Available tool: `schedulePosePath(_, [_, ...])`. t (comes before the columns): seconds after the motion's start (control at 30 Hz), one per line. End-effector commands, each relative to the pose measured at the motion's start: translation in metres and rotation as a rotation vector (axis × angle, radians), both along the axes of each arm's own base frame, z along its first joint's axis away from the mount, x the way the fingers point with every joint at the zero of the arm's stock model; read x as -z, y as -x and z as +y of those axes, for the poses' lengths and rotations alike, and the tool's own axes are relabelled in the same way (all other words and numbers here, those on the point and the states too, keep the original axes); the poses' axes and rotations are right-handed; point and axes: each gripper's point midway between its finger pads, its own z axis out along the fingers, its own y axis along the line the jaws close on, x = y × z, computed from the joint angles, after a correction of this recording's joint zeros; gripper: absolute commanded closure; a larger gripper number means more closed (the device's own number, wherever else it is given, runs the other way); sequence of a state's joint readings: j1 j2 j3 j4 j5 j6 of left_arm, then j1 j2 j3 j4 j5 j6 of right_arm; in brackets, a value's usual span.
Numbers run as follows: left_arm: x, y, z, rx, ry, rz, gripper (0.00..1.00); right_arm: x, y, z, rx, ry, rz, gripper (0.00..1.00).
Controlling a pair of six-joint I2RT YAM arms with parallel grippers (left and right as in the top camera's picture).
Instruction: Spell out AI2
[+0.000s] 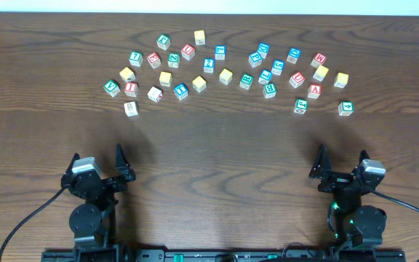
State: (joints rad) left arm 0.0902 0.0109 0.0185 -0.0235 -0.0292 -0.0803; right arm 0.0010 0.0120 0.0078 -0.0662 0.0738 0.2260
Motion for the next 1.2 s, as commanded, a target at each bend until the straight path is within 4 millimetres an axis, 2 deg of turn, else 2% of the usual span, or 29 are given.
schedulePosePath(0.0, [0.0169,0.0020,0.0039,-0.020,-0.006,0.056,0.01,0.0009,0.0001,-0.0012,0.003,0.006,0.002,0.01])
schedulePosePath(1.17, [0.0169,0.0016,0.0020,-0.009,-0.004,0.056,0.01,0.0010,0.0001,-0.0012,0.003,0.006,0.002,0.01])
